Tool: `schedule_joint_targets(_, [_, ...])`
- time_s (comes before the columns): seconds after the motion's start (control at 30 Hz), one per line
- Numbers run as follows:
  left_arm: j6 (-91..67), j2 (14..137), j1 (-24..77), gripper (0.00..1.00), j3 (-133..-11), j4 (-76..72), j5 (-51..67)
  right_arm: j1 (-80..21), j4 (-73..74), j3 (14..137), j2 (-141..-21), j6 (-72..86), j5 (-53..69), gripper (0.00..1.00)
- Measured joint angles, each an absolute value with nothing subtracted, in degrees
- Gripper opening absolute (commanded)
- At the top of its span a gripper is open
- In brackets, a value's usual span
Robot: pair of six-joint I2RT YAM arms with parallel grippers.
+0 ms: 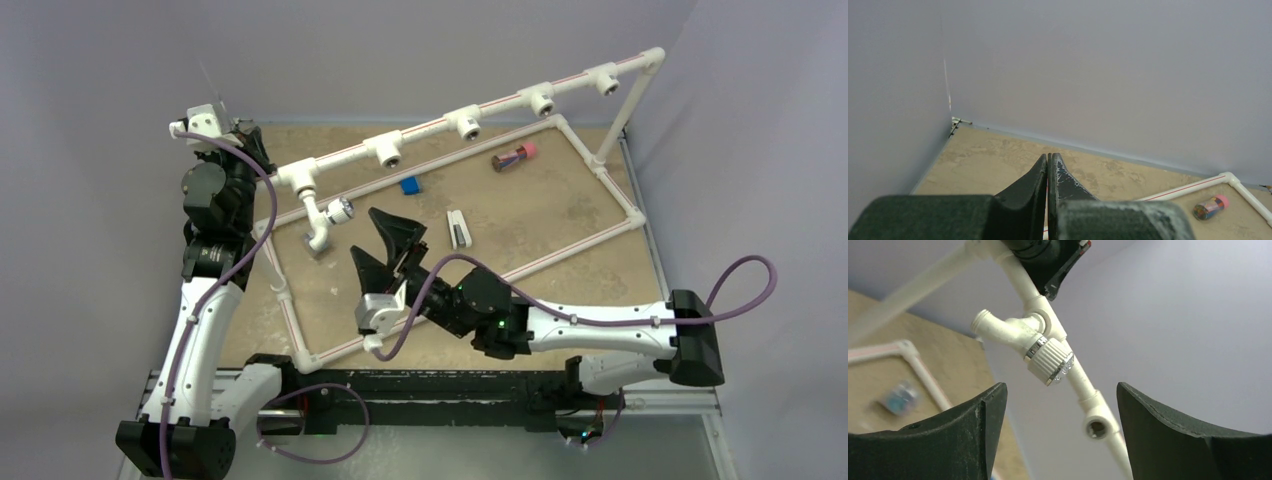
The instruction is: Install the water faucets
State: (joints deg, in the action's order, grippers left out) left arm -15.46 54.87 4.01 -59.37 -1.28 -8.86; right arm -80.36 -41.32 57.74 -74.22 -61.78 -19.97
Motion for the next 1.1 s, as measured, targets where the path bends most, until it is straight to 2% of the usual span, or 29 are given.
schedule_joint_targets(0.3, [-15.46, 54.87, 4.01, 0.0, -59.37, -1.26, -8.8, -81.73, -39.97, 61.21, -81.47, -92.16, -21.71, 0.82])
schedule_joint_targets(0.6, [-15.46, 54.87, 4.01, 0.0, -59.37, -1.26, -8.75, -82.52, -40.51, 66.67, -88.95, -103.24, -23.49, 0.8])
schedule_joint_targets(0.9, [-15.44, 54.87, 4.01, 0.0, -59.37, -1.28, -8.73, -82.15, -40.53, 72.03, -93.49, -104.14, -23.46, 0.64])
schedule_joint_targets(1.1, [-15.46, 54.89, 4.01, 0.0, -59.37, -1.3, -8.71, -81.08, -39.79, 73.12, -94.5, -101.6, -23.77, 0.39])
